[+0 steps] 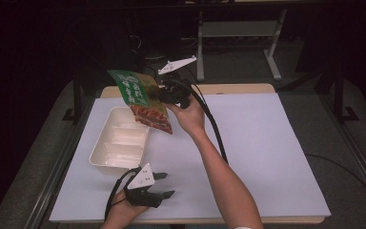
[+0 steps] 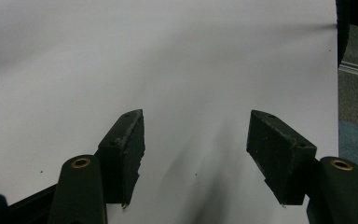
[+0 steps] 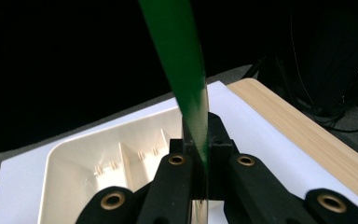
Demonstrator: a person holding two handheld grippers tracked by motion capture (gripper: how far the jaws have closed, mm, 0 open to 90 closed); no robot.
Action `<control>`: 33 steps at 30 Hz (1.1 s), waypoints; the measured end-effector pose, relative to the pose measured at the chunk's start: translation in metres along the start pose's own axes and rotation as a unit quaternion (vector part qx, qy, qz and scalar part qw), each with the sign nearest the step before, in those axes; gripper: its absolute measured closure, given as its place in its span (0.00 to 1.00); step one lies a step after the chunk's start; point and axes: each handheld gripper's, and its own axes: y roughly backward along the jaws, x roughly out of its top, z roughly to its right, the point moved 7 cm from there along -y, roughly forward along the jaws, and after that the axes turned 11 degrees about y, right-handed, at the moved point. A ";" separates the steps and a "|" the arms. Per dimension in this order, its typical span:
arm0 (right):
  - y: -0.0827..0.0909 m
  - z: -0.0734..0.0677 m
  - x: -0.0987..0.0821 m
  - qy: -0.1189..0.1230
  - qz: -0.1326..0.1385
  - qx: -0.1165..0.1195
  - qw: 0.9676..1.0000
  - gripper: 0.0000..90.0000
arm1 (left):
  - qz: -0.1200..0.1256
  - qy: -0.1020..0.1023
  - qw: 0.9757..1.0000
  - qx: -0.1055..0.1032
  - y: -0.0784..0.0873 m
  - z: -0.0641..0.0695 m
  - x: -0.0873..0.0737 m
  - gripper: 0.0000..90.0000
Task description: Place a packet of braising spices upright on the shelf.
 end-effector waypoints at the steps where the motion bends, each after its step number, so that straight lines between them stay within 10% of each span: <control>1: -0.002 0.001 0.001 -0.002 0.003 0.000 1.000 1.00 | 0.000 0.000 1.000 0.000 0.000 0.000 0.000 0.40; 33: -0.093 0.011 -0.001 -0.038 0.022 0.014 0.999 1.00 | 0.004 -0.007 1.000 -0.004 0.001 0.002 0.001 0.39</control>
